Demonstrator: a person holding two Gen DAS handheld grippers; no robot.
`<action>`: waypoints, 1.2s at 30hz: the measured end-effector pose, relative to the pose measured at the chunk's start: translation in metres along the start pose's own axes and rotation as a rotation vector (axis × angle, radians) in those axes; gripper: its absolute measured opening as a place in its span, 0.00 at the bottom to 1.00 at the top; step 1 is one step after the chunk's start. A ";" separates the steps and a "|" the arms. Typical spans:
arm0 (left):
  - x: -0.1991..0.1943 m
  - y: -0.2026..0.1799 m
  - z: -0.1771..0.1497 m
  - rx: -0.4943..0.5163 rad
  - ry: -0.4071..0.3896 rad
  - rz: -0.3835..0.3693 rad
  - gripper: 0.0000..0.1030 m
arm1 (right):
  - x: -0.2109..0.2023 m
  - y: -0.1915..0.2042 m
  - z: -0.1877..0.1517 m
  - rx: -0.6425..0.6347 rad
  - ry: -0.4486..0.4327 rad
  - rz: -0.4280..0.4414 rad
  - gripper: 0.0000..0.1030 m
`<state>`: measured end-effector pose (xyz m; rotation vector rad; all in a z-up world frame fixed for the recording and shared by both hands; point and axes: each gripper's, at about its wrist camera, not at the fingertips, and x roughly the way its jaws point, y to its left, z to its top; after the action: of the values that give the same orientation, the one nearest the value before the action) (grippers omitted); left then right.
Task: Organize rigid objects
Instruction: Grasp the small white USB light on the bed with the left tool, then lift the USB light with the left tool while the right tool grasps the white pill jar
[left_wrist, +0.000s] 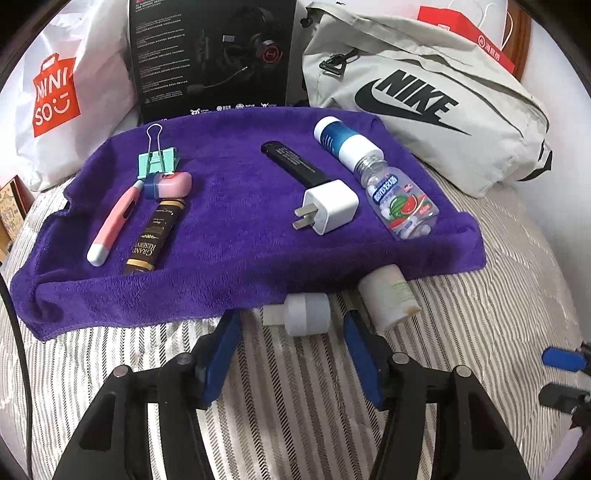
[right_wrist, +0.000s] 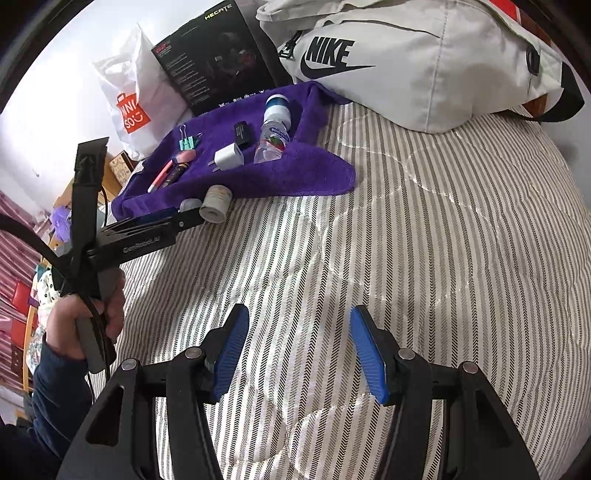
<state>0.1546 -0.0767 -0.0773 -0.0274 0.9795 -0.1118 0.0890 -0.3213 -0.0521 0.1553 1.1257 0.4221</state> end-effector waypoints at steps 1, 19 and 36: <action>0.001 0.000 0.001 -0.002 0.002 -0.003 0.52 | 0.001 0.000 -0.001 0.000 0.004 0.000 0.55; -0.008 0.002 -0.006 0.026 -0.004 0.033 0.33 | 0.023 0.034 0.005 -0.035 -0.004 0.033 0.55; -0.045 0.085 -0.035 -0.066 -0.020 0.053 0.33 | 0.095 0.082 0.072 -0.043 -0.049 -0.027 0.52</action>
<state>0.1077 0.0132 -0.0654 -0.0627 0.9628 -0.0303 0.1679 -0.2020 -0.0737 0.1118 1.0689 0.4167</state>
